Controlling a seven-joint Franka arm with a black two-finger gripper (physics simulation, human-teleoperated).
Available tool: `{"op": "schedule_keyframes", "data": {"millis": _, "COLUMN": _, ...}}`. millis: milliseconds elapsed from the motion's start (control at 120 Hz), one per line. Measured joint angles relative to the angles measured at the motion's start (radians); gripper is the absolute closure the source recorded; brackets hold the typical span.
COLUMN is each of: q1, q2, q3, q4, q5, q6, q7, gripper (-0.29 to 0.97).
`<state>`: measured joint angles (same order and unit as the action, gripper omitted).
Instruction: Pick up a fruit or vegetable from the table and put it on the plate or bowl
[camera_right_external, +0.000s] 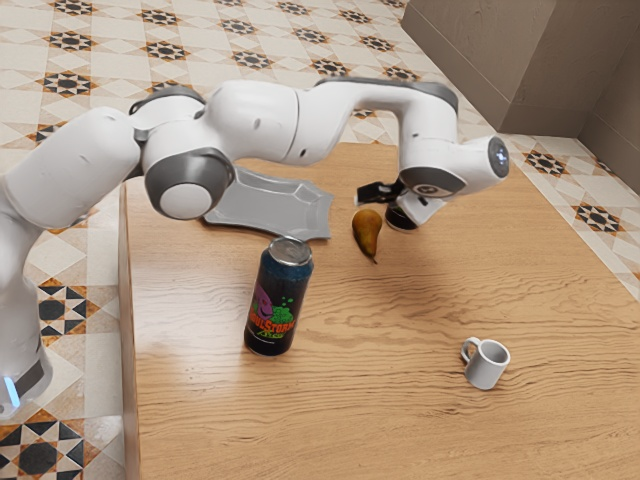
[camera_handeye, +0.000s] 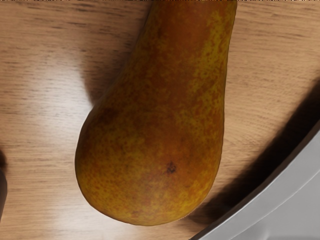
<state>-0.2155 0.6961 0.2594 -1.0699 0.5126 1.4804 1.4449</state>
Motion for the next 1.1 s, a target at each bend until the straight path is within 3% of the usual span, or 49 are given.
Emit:
{"op": "schedule_keyframes", "data": {"millis": 617, "q1": -0.014, "q2": -0.002, "q3": -0.008, "q4": -0.047, "q5": -0.061, "q6": -0.019, "q7": 0.002, "gripper": 0.00}}
{"op": "schedule_keyframes", "data": {"millis": 1100, "q1": -0.001, "q2": -0.007, "q3": -0.010, "q4": -0.037, "q5": -0.165, "q6": -0.007, "q7": 0.029, "gripper": 0.00}}
